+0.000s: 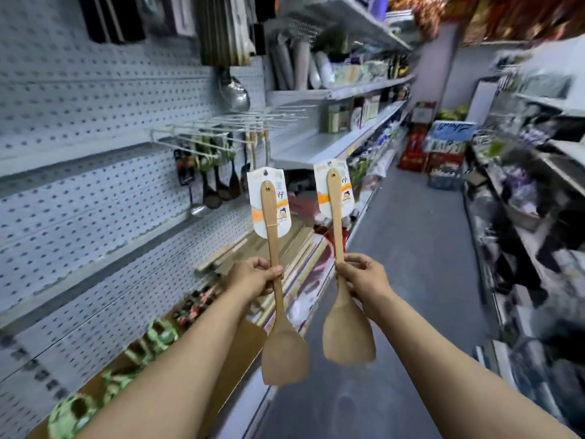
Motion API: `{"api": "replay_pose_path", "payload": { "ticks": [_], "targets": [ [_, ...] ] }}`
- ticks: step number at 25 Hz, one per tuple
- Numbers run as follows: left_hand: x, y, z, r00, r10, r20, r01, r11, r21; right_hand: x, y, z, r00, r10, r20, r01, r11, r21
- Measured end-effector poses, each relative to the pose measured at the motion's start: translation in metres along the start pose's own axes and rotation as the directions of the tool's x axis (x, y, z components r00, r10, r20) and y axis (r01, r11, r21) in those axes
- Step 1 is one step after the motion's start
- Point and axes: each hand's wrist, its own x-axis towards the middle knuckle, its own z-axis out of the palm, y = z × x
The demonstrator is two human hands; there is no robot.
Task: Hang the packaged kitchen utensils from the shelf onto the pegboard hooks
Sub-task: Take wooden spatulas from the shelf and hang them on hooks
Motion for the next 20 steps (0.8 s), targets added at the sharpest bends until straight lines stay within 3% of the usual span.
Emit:
{"api": "replay_pose_path", "payload": {
  "ticks": [7, 11, 16, 20],
  "targets": [
    [0.147, 0.062, 0.102, 0.993, 0.116, 0.004, -0.116, 0.992, -0.042, 0.177, -0.050, -0.040, 0.996, -0.087, -0.003, 0.087, 0.991, 0.099],
    [0.256, 0.097, 0.154, 0.995, 0.104, 0.013, -0.102, 0.990, -0.102, 0.294, -0.088, -0.043, 0.997, -0.077, -0.003, 0.077, 0.994, 0.080],
    [0.354, 0.126, 0.193, 0.995, 0.099, 0.007, -0.098, 0.991, -0.090, 0.402, -0.113, -0.034, 0.994, -0.112, 0.002, 0.111, 0.987, 0.119],
    [0.417, 0.131, 0.202, 0.991, 0.123, -0.051, -0.125, 0.991, -0.038, 0.479, -0.121, -0.017, 0.988, -0.127, 0.093, 0.110, 0.979, 0.172]
  ]
}}
